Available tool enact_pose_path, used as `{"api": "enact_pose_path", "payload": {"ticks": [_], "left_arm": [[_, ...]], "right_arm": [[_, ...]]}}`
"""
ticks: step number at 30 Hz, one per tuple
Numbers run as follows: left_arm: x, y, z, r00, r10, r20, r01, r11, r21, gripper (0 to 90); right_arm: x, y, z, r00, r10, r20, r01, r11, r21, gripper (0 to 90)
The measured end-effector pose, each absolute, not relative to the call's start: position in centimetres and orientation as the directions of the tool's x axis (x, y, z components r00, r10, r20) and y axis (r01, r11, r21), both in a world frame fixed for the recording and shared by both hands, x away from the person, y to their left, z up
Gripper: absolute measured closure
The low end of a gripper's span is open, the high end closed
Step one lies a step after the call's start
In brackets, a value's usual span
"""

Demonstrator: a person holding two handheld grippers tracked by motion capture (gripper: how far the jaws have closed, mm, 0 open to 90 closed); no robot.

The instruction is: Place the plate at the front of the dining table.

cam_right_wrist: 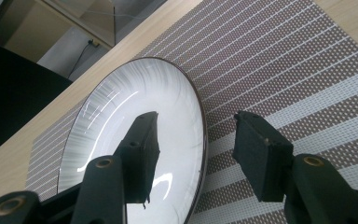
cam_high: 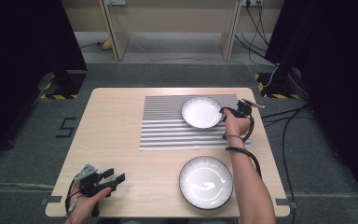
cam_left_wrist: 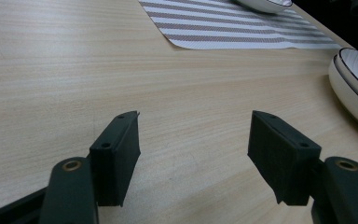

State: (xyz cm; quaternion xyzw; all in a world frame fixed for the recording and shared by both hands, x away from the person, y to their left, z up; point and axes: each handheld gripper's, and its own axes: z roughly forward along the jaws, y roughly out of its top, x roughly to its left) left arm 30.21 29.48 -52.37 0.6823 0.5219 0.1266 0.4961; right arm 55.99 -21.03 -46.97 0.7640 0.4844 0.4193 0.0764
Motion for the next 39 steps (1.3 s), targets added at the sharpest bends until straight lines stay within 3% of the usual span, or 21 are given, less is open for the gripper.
{"api": "enact_pose_path", "payload": {"ticks": [39], "left_arm": [[30.2,29.3,-52.4,0.429,0.838,-0.338,0.584,0.028,0.811,33.3]], "right_arm": [[52.3,-22.5,-45.7,0.124,0.833,0.539,0.683,-0.466,0.562,45.0]]}}
